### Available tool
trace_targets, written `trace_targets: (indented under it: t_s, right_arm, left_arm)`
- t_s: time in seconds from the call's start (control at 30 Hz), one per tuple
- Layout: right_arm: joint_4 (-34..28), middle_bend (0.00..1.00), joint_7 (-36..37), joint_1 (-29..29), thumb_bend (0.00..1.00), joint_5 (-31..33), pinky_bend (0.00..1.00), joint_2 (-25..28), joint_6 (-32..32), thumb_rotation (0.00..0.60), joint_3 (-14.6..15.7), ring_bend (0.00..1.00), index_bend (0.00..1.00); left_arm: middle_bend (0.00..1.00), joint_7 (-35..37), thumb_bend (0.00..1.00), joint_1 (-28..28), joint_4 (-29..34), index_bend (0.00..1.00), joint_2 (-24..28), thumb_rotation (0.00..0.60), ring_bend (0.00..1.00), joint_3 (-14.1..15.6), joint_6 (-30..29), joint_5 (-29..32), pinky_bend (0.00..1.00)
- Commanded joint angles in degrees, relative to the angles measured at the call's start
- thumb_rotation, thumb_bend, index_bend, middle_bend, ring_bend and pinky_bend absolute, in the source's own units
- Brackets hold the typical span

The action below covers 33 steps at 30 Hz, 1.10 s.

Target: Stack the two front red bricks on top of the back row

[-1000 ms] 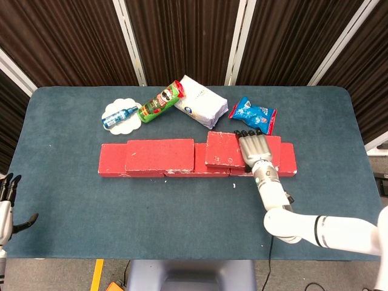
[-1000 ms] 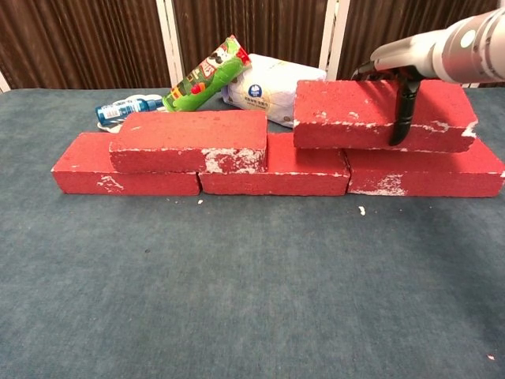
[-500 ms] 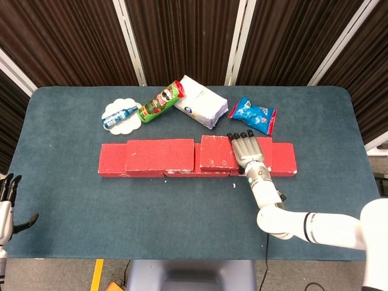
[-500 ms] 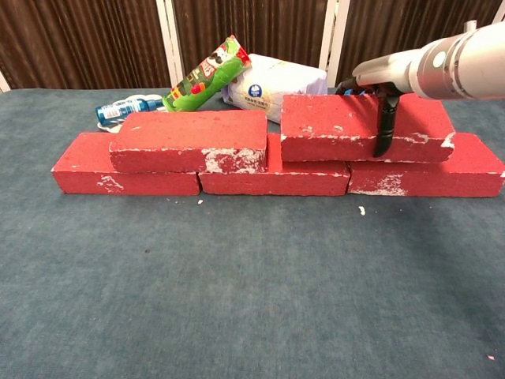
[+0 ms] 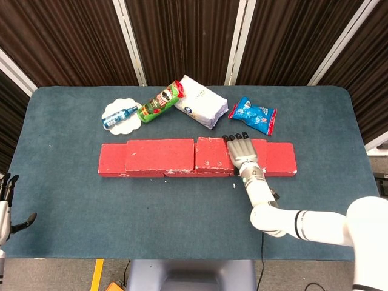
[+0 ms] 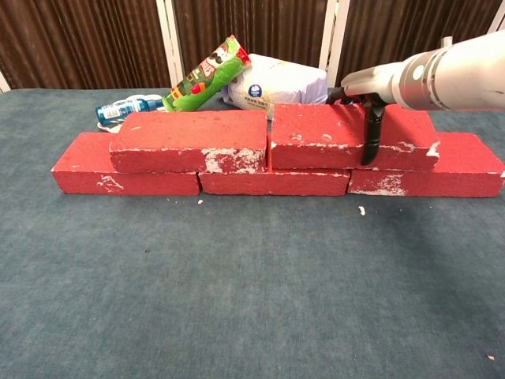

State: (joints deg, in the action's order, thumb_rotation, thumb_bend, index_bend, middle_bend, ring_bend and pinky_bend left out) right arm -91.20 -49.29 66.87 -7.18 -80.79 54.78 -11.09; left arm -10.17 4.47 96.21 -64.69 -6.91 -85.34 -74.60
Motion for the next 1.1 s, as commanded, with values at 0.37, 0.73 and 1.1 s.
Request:
trace_targets:
  t_s: [0.37,0.73,1.1]
  right_arm:
    - [1.08,0.29,0.89,0.77,0.00,-0.17,0.00,-0.94,-0.26,0.600,0.34,0.17,0.22]
    - [1.75,0.26,0.77,1.51,0.00,0.06,0.00,-1.47,0.03,0.600,0.55,0.12,0.22]
    - [1.95,0.21,0.32,1.99,0.00,0.69,0.00,-1.75,0.13,0.600,0.83,0.09,0.21]
  left_arm:
    - [0.00,0.05,0.19,0.05,0.14,0.00,0.06,0.600,0.00,0.06,0.11,-0.02,0.02]
    - [0.00,0.17,0.19,-0.02,0.22,0.00,0.16,0.600,0.00,0.05,0.06,0.09,0.02]
    - [0.00,0.18,0.19,-0.06,0.39,0.00,0.21,0.600,0.00,-0.01,0.07,0.38,0.02]
